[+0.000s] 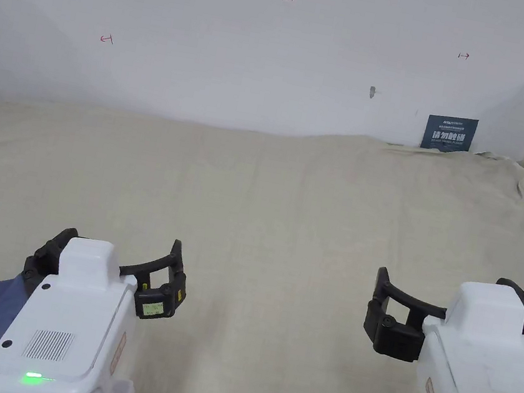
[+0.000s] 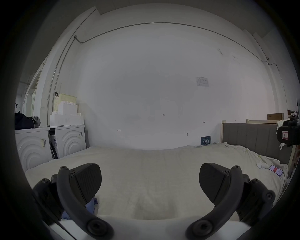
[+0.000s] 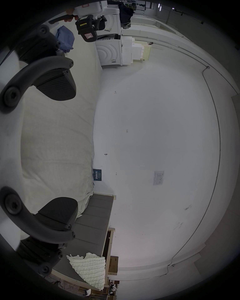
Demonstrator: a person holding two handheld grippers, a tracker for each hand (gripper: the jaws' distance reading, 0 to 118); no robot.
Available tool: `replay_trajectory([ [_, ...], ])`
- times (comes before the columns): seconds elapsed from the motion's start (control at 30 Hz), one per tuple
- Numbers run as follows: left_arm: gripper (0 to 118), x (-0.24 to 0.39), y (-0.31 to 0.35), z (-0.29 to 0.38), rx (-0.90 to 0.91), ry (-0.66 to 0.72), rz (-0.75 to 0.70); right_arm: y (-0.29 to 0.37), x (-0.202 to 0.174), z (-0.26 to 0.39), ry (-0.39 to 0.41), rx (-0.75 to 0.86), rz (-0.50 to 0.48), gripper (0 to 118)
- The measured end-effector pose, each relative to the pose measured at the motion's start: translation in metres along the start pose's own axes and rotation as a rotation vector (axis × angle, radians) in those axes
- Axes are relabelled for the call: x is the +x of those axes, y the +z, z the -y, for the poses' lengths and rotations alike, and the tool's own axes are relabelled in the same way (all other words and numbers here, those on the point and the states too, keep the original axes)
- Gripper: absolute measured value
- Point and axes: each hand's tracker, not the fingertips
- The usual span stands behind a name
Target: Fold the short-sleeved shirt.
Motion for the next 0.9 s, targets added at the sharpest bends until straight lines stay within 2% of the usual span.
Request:
replay_trajectory([
  [0.9, 118, -0.0013, -0.0021, 0.0030, -0.002, -0.007, 0.004, -0.0015, 0.0001, -0.0022, 0.005, 0.006, 0.005, 117],
])
